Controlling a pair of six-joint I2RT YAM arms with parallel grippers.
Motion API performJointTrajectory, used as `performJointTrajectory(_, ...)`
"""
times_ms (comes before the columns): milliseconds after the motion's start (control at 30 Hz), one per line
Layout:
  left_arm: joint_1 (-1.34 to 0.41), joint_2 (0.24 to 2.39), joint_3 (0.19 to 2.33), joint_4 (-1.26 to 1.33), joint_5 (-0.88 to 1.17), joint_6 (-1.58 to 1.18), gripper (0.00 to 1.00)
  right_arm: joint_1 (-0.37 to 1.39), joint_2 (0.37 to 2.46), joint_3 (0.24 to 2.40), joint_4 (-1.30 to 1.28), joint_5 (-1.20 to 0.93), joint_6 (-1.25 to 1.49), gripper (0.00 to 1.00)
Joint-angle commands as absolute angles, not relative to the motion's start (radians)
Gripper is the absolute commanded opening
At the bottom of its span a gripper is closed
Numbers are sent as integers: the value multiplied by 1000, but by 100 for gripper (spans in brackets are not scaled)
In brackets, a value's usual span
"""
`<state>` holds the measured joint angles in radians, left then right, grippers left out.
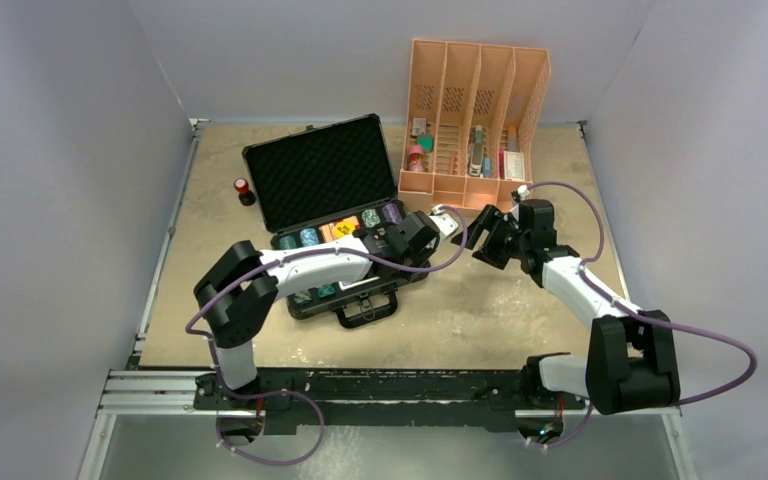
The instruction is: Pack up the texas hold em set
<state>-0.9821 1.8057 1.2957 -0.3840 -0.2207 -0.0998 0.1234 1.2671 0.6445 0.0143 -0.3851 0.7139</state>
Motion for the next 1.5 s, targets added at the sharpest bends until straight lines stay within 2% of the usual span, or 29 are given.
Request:
performJointTrajectory(0, -976, 1822, 1352, -374, -235, -69, 18, 124, 1262, 653, 50, -405, 696, 75)
performJointTrajectory(100, -976, 1821, 1363, -384, -243, -68, 28, 124, 1261, 651, 50, -404, 696, 75)
performJointTrajectory(467, -962, 1636, 1337, -378, -261, -94, 43, 124, 1262, 639, 73, -425, 646, 76)
performJointTrajectory(700, -822, 1528, 1341, -384, -283, -103, 51, 124, 1201, 591, 93, -429, 610, 77)
performJointTrajectory(767, -764, 1524, 1375, -394, -305, -108, 53, 124, 1178, 567, 111, -428, 608, 77)
performJointTrajectory(933, -662, 1587, 1483, -401, -435, -50, 64, 124, 1157, 544, 128, -403, 592, 76)
performJointTrajectory(1233, -582, 1877, 1785, -538, -772, 137, 65, 124, 1148, 536, 120, -420, 613, 74)
performJointTrajectory(1467, -503, 1958, 1875, -528, -879, 258, 60, 124, 1096, 512, 121, -426, 642, 73)
